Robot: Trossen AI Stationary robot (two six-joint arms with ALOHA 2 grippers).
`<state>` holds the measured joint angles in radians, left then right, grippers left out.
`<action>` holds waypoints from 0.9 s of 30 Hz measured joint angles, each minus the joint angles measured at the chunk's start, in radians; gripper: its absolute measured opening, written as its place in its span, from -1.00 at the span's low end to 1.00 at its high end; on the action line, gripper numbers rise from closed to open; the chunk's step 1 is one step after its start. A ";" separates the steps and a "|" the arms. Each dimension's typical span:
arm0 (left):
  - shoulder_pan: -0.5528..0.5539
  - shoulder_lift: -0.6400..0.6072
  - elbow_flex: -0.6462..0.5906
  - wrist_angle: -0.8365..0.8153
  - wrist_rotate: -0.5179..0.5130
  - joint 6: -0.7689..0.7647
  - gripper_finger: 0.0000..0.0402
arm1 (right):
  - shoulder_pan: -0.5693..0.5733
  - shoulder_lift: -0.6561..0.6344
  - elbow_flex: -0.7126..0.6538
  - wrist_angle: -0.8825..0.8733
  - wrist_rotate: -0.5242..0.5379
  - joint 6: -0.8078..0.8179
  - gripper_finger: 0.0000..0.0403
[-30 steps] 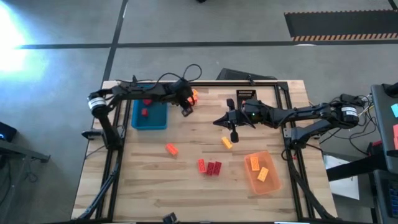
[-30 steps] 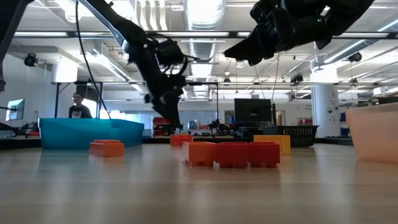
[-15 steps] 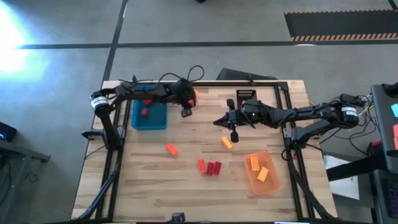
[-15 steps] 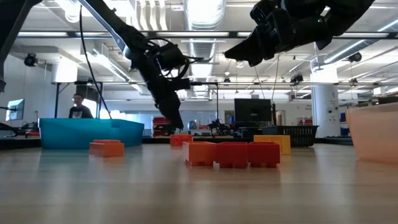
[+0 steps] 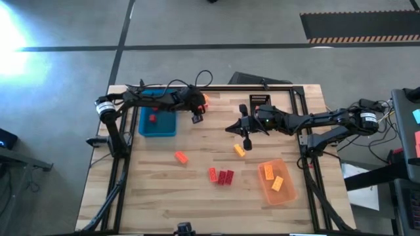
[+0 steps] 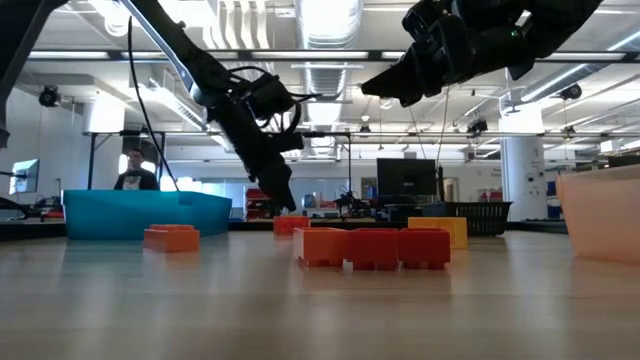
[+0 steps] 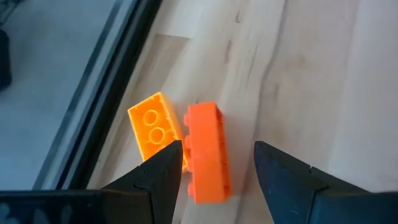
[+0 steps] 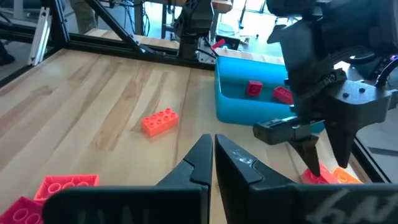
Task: Sort & place blocks by color
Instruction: Put the orange game piece into the black bin
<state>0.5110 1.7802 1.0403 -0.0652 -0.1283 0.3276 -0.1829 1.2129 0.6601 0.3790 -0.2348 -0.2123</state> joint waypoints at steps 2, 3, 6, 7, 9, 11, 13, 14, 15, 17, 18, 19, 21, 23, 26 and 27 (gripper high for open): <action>0.001 0.000 -0.014 0.027 -0.004 -0.001 -0.09 | 0.000 0.000 0.000 0.000 0.000 -0.001 -0.96; 0.000 0.000 -0.018 0.034 -0.004 -0.001 -0.09 | 0.000 0.000 0.000 0.000 0.000 -0.001 -0.96; 0.000 0.000 -0.032 0.039 -0.004 -0.006 -0.09 | 0.000 0.000 0.000 -0.002 0.000 -0.001 -0.96; 0.000 0.000 -0.035 0.039 -0.004 -0.008 -0.09 | 0.000 0.000 0.000 -0.003 0.000 -0.001 -0.96; 0.004 0.001 -0.035 0.041 -0.004 -0.024 -0.09 | 0.000 0.000 0.000 -0.004 0.000 -0.001 -0.96; 0.010 0.006 -0.035 0.050 -0.004 -0.057 -0.09 | 0.000 0.000 0.000 -0.004 0.000 0.000 -0.96; 0.017 0.024 -0.035 0.057 -0.003 -0.087 -0.09 | 0.000 0.000 0.000 -0.004 0.000 0.003 -0.96; 0.020 0.036 -0.035 0.054 -0.002 -0.092 -0.09 | 0.000 0.000 0.000 -0.005 0.000 0.003 -0.96; 0.022 0.053 -0.035 0.060 -0.002 -0.096 -0.09 | 0.000 0.000 0.000 -0.007 0.000 0.003 -0.96; 0.023 0.074 -0.034 0.064 -0.005 -0.108 -0.09 | 0.000 0.000 0.000 -0.010 0.000 0.003 -0.96; 0.022 0.082 -0.033 0.063 -0.002 -0.109 -0.09 | 0.000 0.000 0.000 -0.010 0.000 0.003 -0.96; 0.022 0.090 -0.033 0.062 -0.001 -0.109 -0.09 | 0.000 0.000 0.000 -0.010 0.000 0.003 -0.96; 0.019 0.096 -0.032 0.069 -0.001 -0.112 -0.09 | 0.000 0.000 0.000 -0.011 0.000 0.003 -0.96; 0.019 0.097 -0.033 0.074 0.003 -0.113 -0.09 | 0.000 0.000 0.000 -0.015 0.000 0.003 -0.96; 0.018 0.097 -0.033 0.077 0.003 -0.113 -0.09 | 0.000 0.000 0.000 -0.019 0.000 0.003 -0.96; 0.018 0.097 -0.033 0.077 0.003 -0.113 -0.10 | 0.000 0.000 0.000 -0.021 0.000 0.003 -0.96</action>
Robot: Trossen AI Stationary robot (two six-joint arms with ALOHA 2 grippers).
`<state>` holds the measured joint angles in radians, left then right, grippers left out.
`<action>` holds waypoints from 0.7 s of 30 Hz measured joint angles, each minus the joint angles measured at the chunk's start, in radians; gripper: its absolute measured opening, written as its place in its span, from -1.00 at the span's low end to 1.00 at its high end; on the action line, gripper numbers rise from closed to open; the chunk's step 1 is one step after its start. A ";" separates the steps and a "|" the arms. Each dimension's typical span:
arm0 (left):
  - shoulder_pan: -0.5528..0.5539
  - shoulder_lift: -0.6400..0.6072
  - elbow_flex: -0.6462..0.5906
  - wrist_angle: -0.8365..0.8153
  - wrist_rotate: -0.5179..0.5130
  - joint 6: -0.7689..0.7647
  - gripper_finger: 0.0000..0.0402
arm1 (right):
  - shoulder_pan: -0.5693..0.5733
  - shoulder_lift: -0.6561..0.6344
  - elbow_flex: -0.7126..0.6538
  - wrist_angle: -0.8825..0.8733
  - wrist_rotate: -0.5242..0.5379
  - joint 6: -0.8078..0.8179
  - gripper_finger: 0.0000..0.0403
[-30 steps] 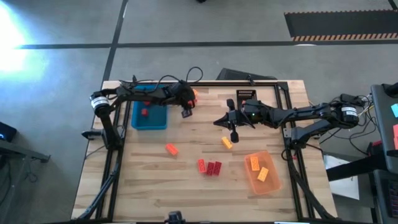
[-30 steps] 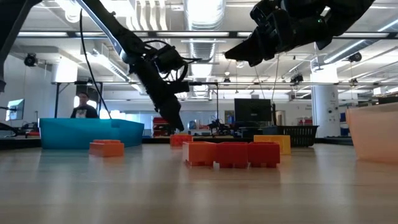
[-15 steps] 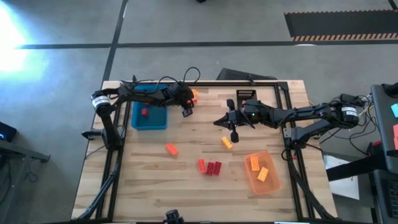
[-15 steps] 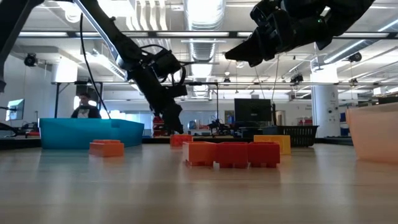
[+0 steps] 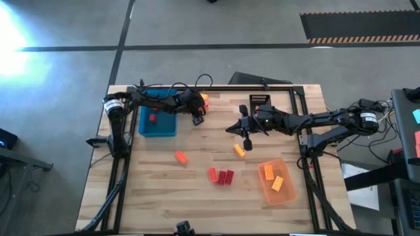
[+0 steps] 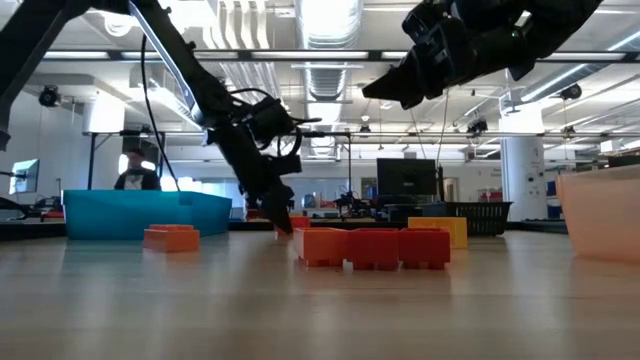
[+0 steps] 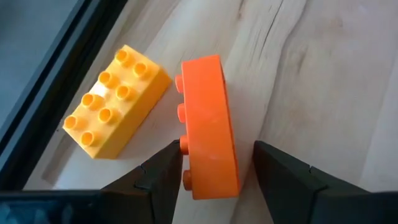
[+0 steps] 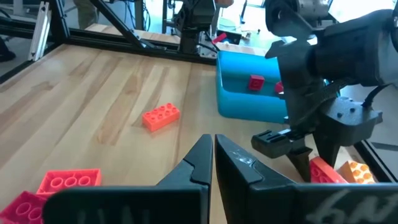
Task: Sort & place blocks by color
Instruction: Put the orange game piece into the black bin
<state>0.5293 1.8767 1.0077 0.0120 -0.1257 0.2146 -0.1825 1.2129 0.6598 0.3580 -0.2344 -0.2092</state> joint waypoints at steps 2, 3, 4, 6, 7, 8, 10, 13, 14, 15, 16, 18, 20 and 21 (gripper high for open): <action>0.000 -0.001 0.001 0.001 0.000 0.000 -0.16 | 0.000 0.000 0.000 -0.005 0.000 0.000 -0.96; -0.001 -0.002 0.001 0.002 -0.001 0.000 -0.21 | 0.000 0.000 0.000 -0.007 0.000 0.000 -0.96; -0.001 -0.002 0.001 0.003 -0.001 0.000 -0.28 | 0.000 0.000 0.000 -0.008 0.000 0.000 -0.96; -0.006 -0.002 0.001 0.003 -0.006 -0.001 -0.43 | 0.000 0.000 0.000 -0.009 0.000 0.001 -0.96; -0.009 -0.002 0.001 0.004 -0.008 -0.001 -0.52 | 0.000 0.000 0.000 -0.009 0.000 0.001 -0.96; -0.013 -0.003 0.002 0.005 -0.009 -0.002 -0.60 | 0.000 0.000 0.000 -0.009 0.000 0.000 -0.96; -0.023 -0.006 0.002 0.003 -0.011 -0.002 -0.61 | 0.000 0.000 0.000 -0.009 0.000 0.000 -0.96; -0.055 -0.028 0.001 -0.003 -0.015 -0.009 -0.61 | 0.000 0.000 -0.002 -0.009 0.000 0.001 -0.96; -0.073 -0.046 0.000 -0.008 -0.017 -0.021 -0.61 | 0.001 0.000 -0.004 -0.009 0.000 0.002 -0.96; -0.094 -0.066 0.000 -0.008 -0.023 -0.025 -0.61 | 0.001 0.000 -0.007 -0.009 0.000 0.005 -0.96; -0.117 -0.089 0.000 -0.005 -0.031 -0.027 -0.61 | 0.002 0.000 -0.011 -0.009 0.000 0.006 -0.96; -0.176 -0.143 0.000 -0.005 -0.067 -0.027 -0.61 | 0.002 0.000 -0.020 -0.009 0.000 0.009 -0.96; -0.245 -0.199 0.000 -0.001 -0.119 -0.027 -0.61 | 0.002 0.000 -0.030 -0.009 0.000 0.016 -0.96; -0.280 -0.231 0.000 -0.002 -0.147 -0.027 -0.61 | 0.002 0.000 -0.036 -0.008 0.000 0.017 -0.96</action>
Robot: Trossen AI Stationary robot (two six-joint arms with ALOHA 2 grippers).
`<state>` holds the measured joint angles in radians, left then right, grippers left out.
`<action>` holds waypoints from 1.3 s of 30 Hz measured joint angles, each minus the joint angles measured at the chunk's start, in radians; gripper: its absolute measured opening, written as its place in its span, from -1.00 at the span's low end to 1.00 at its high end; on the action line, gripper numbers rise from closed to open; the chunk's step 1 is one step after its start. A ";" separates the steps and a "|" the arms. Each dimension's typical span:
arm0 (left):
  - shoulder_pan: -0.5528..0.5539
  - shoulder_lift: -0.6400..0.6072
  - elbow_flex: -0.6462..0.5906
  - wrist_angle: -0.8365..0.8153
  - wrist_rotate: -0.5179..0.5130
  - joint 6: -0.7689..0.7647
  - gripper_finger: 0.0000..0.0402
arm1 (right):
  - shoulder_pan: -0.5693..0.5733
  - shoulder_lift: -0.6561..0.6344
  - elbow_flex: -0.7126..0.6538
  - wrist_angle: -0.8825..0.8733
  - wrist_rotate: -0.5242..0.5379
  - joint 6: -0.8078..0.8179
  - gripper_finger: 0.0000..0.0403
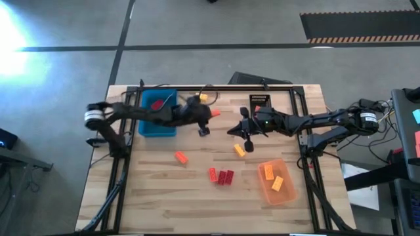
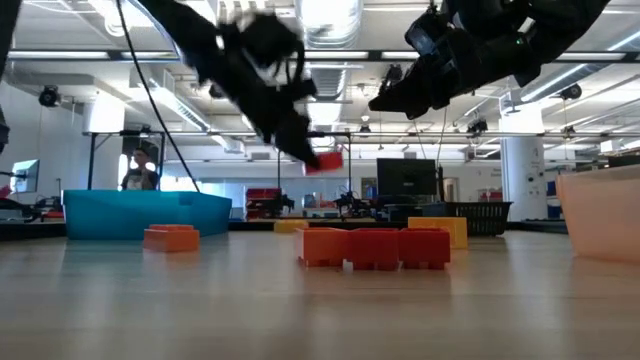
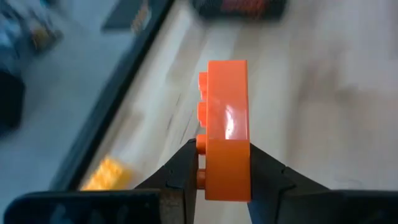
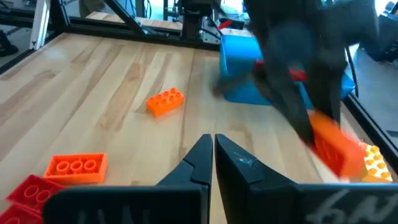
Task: Sort & place blocks by color
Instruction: Put the orange game piece into the black bin
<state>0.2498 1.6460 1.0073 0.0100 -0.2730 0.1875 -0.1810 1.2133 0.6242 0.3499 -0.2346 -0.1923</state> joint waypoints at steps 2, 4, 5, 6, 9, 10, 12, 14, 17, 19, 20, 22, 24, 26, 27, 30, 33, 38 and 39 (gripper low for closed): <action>-0.069 -0.053 0.000 0.003 -0.043 -0.007 -0.61 | 0.006 0.000 -0.011 0.010 0.000 0.001 -0.96; -0.135 -0.101 0.000 0.004 -0.073 -0.024 -0.61 | 0.018 0.000 -0.022 0.041 -0.001 0.002 -0.96; -0.167 -0.120 0.000 0.007 -0.083 -0.025 -0.61 | 0.025 0.000 -0.027 0.057 -0.001 0.002 -0.96; -0.199 -0.138 -0.001 0.005 -0.092 -0.026 -0.61 | 0.032 0.000 -0.028 0.069 -0.001 0.002 -0.96; -0.290 -0.165 -0.002 0.014 -0.118 -0.034 -0.61 | 0.055 0.000 -0.033 0.097 -0.001 0.002 -0.96; -0.318 -0.170 -0.002 0.013 -0.128 -0.044 -0.61 | 0.063 0.000 -0.033 0.104 -0.001 0.002 -0.96; -0.366 -0.172 -0.002 0.013 -0.134 -0.051 -0.61 | 0.082 0.000 -0.031 0.112 -0.001 0.002 -0.96; -0.411 -0.172 -0.002 0.013 -0.149 -0.051 -0.61 | 0.103 0.000 -0.029 0.123 -0.001 -0.001 -0.96; -0.466 -0.162 -0.004 0.038 -0.161 -0.051 -0.61 | 0.143 0.000 -0.038 0.201 0.000 -0.017 -0.96; -0.492 -0.161 -0.006 0.053 -0.166 -0.051 -0.61 | 0.172 0.000 -0.058 0.272 0.000 -0.038 -0.96; -0.505 -0.161 -0.013 0.077 -0.173 -0.051 -0.61 | 0.185 0.001 -0.069 0.309 0.001 -0.048 -0.96; -0.526 -0.161 -0.040 0.135 -0.205 -0.040 -0.61 | 0.202 0.001 -0.092 0.388 -0.001 -0.059 -0.96; -0.548 -0.161 -0.087 0.229 -0.232 -0.002 -0.61 | 0.213 0.000 -0.111 0.458 0.000 -0.061 -0.96; -0.560 -0.161 -0.136 0.358 -0.247 0.019 -0.61 | 0.224 0.000 -0.128 0.497 0.000 -0.062 -0.96; -0.563 -0.162 -0.158 0.418 -0.249 0.025 -0.61 | 0.229 0.000 -0.133 0.507 0.000 -0.061 -0.96; -0.564 -0.161 -0.215 0.544 -0.249 0.029 -0.61 | 0.236 0.000 -0.131 0.525 0.000 -0.016 -0.94; -0.564 -0.160 -0.242 0.591 -0.253 0.032 -0.61 | 0.236 0.000 -0.116 0.516 0.000 0.035 -0.86; -0.565 -0.162 -0.245 0.593 -0.252 0.038 -0.61 | 0.240 0.000 -0.090 0.486 0.002 0.045 -0.54; -0.565 -0.162 -0.245 0.593 -0.252 0.038 -0.61 | 0.241 0.000 -0.085 0.484 0.005 0.044 -0.46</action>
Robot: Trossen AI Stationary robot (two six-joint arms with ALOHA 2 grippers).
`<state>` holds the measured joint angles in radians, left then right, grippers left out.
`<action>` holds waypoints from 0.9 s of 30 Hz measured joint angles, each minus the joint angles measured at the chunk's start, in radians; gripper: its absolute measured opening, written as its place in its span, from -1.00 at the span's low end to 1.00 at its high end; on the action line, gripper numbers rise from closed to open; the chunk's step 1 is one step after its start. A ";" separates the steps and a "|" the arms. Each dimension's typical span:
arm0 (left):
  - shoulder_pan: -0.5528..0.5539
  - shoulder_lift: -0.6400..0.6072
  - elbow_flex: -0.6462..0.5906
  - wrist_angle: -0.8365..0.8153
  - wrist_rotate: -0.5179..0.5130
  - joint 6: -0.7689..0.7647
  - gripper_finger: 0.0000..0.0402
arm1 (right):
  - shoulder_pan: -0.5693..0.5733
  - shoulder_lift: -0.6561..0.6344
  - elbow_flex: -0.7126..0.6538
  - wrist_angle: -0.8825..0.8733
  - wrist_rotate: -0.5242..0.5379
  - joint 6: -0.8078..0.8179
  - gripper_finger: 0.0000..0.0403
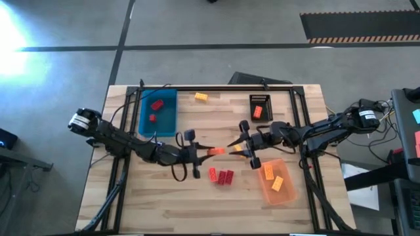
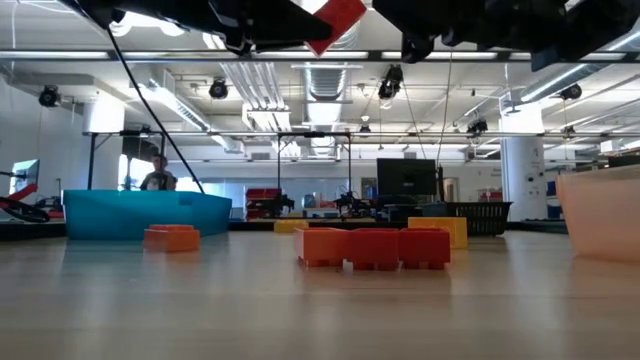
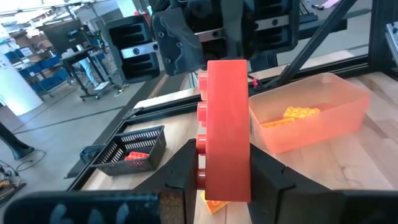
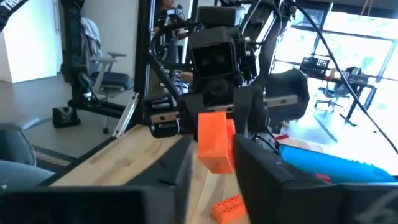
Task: Sort & place blocks by color
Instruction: Put the orange game piece into the black bin
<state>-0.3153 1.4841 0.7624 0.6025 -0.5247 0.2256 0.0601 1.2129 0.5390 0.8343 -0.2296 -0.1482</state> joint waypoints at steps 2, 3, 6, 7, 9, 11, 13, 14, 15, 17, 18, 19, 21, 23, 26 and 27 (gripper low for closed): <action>0.000 0.000 0.000 0.001 0.000 0.000 -0.61 | 0.003 0.000 0.008 -0.001 0.005 0.000 -0.29; 0.000 0.000 0.000 0.001 0.000 0.000 -0.61 | 0.005 0.000 0.012 0.000 0.009 0.000 -0.21; 0.002 0.000 0.001 0.008 -0.001 0.001 -0.61 | 0.010 0.000 0.015 0.000 0.052 0.000 -0.01; 0.004 0.000 0.003 0.013 -0.001 0.009 -0.61 | 0.010 0.000 0.016 -0.001 0.066 0.000 0.04; 0.008 0.000 0.007 0.022 -0.001 0.022 -0.61 | 0.010 0.000 0.021 -0.010 0.082 0.000 0.13; 0.015 0.000 0.009 0.022 -0.002 0.024 -0.61 | 0.010 0.000 0.028 -0.017 0.084 0.000 0.18; 0.023 0.000 0.011 0.022 -0.002 0.024 -0.61 | 0.010 0.000 0.036 -0.018 0.084 0.007 0.21; 0.029 0.000 0.014 0.026 -0.004 0.024 -0.61 | 0.010 0.000 0.041 -0.018 0.084 0.012 0.22; 0.034 0.001 0.017 0.031 -0.005 0.024 -0.61 | 0.010 0.001 0.046 -0.018 0.084 0.015 0.22; 0.048 0.012 0.025 0.064 -0.005 0.023 -0.61 | 0.010 0.013 0.063 -0.014 0.084 0.009 0.22; 0.054 0.019 0.026 0.088 -0.005 0.023 -0.61 | 0.010 0.021 0.070 -0.014 0.084 0.004 0.21; 0.059 0.026 0.030 0.106 -0.004 0.024 -0.61 | 0.010 0.034 0.080 -0.014 0.087 -0.006 0.21; 0.065 0.039 0.039 0.127 -0.004 0.031 -0.61 | 0.009 0.058 0.103 -0.014 0.089 -0.030 0.19; 0.065 0.048 0.045 0.127 -0.005 0.043 -0.61 | 0.009 0.074 0.122 -0.022 0.089 -0.045 0.17; 0.066 0.055 0.047 0.123 -0.004 0.043 -0.61 | 0.009 0.090 0.151 -0.022 0.084 -0.053 0.13; 0.066 0.056 0.047 0.125 -0.004 0.043 -0.61 | 0.010 0.096 0.159 -0.022 0.084 -0.057 0.11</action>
<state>-0.2497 1.5402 0.8093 0.7271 -0.5289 0.2687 0.0700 1.3088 0.6983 0.8127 -0.1459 -0.2051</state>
